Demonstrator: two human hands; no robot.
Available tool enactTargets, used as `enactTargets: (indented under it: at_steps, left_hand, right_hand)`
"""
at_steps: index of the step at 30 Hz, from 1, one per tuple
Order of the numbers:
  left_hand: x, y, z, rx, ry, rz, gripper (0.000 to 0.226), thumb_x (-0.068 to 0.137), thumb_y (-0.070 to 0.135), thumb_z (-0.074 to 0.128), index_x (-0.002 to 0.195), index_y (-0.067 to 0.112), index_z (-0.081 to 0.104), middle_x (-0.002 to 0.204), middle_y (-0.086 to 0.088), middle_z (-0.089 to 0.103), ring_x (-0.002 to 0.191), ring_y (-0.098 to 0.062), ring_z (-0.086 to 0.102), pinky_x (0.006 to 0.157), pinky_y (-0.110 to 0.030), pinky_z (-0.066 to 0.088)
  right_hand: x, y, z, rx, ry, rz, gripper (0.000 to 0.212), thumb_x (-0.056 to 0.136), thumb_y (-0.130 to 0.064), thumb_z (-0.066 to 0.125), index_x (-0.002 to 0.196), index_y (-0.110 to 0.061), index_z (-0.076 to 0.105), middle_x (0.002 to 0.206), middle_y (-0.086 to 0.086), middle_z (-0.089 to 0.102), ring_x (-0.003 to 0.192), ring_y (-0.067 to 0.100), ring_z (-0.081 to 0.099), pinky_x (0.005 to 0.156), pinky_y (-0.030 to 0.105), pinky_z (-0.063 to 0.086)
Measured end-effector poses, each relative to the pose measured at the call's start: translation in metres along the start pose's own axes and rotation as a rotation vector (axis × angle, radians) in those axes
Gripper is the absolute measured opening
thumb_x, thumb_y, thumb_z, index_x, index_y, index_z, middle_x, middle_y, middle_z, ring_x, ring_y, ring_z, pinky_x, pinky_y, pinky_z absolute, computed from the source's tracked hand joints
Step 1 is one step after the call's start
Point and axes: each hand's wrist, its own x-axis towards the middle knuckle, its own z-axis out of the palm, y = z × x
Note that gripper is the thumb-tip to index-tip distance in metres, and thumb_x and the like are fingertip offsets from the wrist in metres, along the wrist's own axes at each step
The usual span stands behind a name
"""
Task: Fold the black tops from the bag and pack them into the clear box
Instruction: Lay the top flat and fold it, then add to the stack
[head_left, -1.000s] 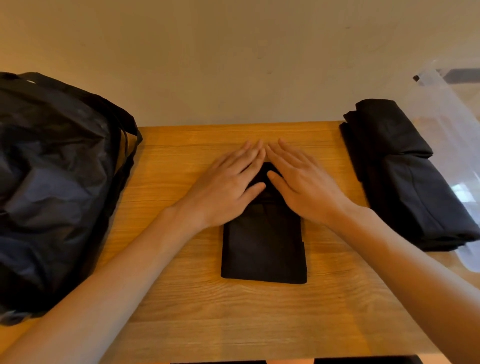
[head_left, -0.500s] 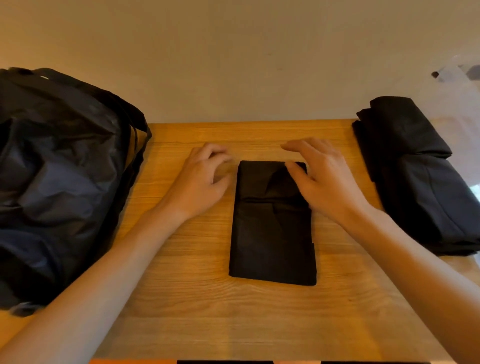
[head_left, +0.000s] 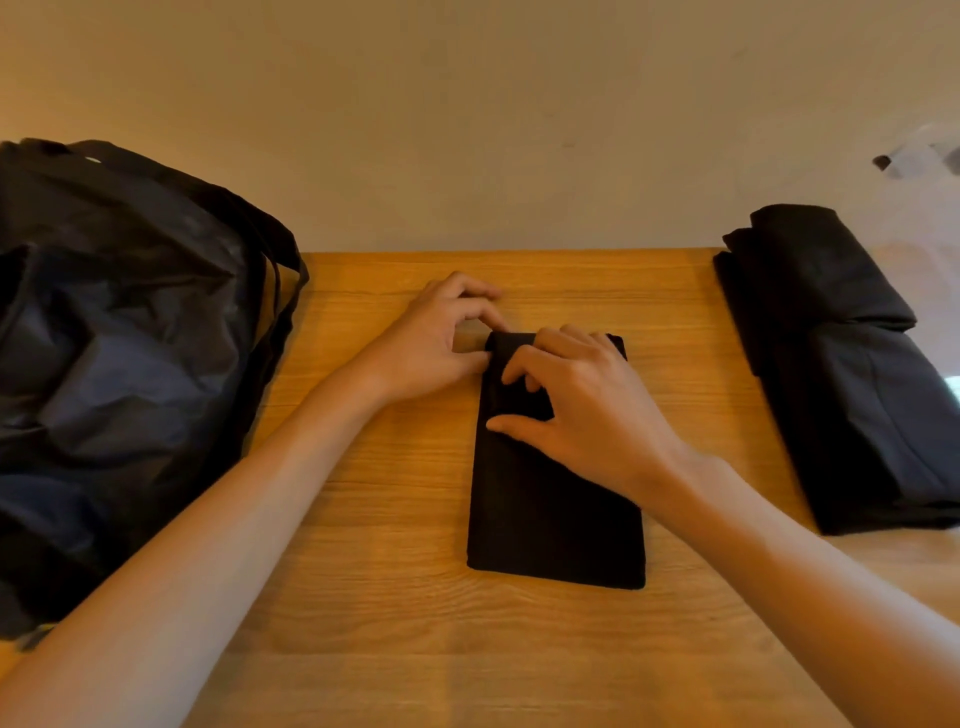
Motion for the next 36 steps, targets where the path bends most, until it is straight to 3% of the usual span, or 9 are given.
enactTargets:
  at_steps: [2, 6, 11, 19, 24, 27, 30, 33, 36]
  left_hand:
    - [0.003, 0.000, 0.001, 0.023, 0.005, 0.018, 0.018, 0.088, 0.025, 0.078, 0.104, 0.027, 0.070, 0.141, 0.011, 0.049, 0.138, -0.007, 0.036, 0.113, -0.026, 0.027]
    - [0.005, -0.002, 0.007, 0.122, 0.089, 0.112, 0.012, 0.090, 0.019, 0.072, 0.096, 0.027, 0.065, 0.131, 0.008, 0.056, 0.129, -0.011, 0.042, 0.111, -0.033, 0.035]
    - [0.008, -0.007, 0.006, 0.178, 0.108, 0.214, 0.013, 0.089, 0.006, 0.070, 0.098, 0.015, 0.071, 0.119, 0.004, 0.063, 0.120, -0.013, 0.049, 0.103, -0.033, 0.041]
    - [0.011, -0.009, -0.003, 0.169, 0.079, 0.269, 0.027, 0.092, 0.000, 0.066, 0.112, 0.014, 0.075, 0.118, 0.005, 0.067, 0.117, -0.011, 0.058, 0.104, -0.038, 0.047]
    - [0.007, -0.007, 0.001, 0.203, 0.107, 0.297, 0.044, 0.090, -0.013, 0.057, 0.126, 0.009, 0.071, 0.127, -0.003, 0.068, 0.122, -0.015, 0.058, 0.108, -0.023, 0.044]
    - [-0.002, 0.003, 0.000, 0.091, 0.202, 0.173, 0.058, 0.089, -0.012, 0.045, 0.141, 0.010, 0.060, 0.144, -0.003, 0.058, 0.137, -0.011, 0.048, 0.116, -0.016, 0.032]
    - [-0.009, 0.020, 0.016, 0.216, 0.084, 0.224, 0.055, 0.104, 0.028, 0.035, 0.158, 0.016, 0.036, 0.165, 0.005, 0.029, 0.153, -0.007, 0.019, 0.125, -0.022, 0.013]
    - [-0.014, 0.019, 0.033, 0.555, -0.138, 0.278, 0.073, 0.101, 0.058, 0.010, 0.164, 0.023, 0.002, 0.171, 0.008, -0.009, 0.155, -0.006, -0.017, 0.127, -0.029, -0.007]
    - [-0.018, 0.008, 0.027, 0.630, -0.175, 0.246, 0.077, 0.098, 0.066, 0.005, 0.162, 0.026, -0.014, 0.168, 0.010, -0.024, 0.151, -0.004, -0.028, 0.126, -0.031, -0.012]
  right_hand:
    - [-0.001, -0.003, 0.004, 0.011, 0.047, 0.015, 0.034, 0.084, -0.043, 0.076, 0.106, -0.019, 0.070, 0.095, -0.006, 0.062, 0.092, 0.017, 0.058, 0.084, 0.038, 0.051]
    - [-0.003, -0.012, 0.009, -0.004, 0.054, 0.054, 0.039, 0.084, -0.048, 0.075, 0.108, -0.018, 0.069, 0.096, -0.005, 0.064, 0.092, 0.016, 0.061, 0.080, 0.036, 0.052]
    - [-0.002, -0.014, 0.017, 0.004, 0.120, 0.030, 0.007, 0.092, -0.020, 0.071, 0.091, -0.014, 0.069, 0.087, -0.002, 0.060, 0.082, 0.018, 0.055, 0.072, 0.039, 0.053]
    - [-0.003, -0.014, 0.020, 0.053, 0.095, -0.016, 0.012, 0.099, -0.021, 0.059, 0.098, -0.012, 0.067, 0.094, 0.000, 0.060, 0.083, 0.015, 0.054, 0.074, 0.036, 0.053]
    - [-0.007, -0.008, 0.008, 0.052, 0.126, -0.121, 0.017, 0.102, -0.017, 0.059, 0.112, -0.009, 0.071, 0.104, 0.003, 0.064, 0.093, 0.019, 0.058, 0.081, 0.036, 0.052]
    - [-0.015, 0.017, -0.009, 0.063, 0.302, 0.091, 0.024, 0.102, -0.017, 0.058, 0.123, -0.011, 0.068, 0.121, 0.005, 0.067, 0.115, 0.022, 0.060, 0.097, 0.043, 0.049]
    - [-0.022, 0.033, -0.009, 0.031, 0.063, 0.363, 0.055, 0.108, -0.038, 0.040, 0.157, -0.013, 0.036, 0.164, 0.004, 0.033, 0.154, 0.017, 0.022, 0.126, 0.042, 0.023]
    - [-0.031, 0.032, -0.003, 0.031, -0.080, 0.307, 0.062, 0.107, -0.045, 0.030, 0.162, -0.016, 0.022, 0.169, 0.001, 0.017, 0.156, 0.009, 0.005, 0.128, 0.034, 0.011]
    - [-0.044, 0.029, -0.005, -0.019, -0.115, 0.292, 0.070, 0.106, -0.059, 0.020, 0.162, -0.017, 0.016, 0.169, -0.001, 0.007, 0.155, 0.005, -0.004, 0.124, 0.023, -0.002]
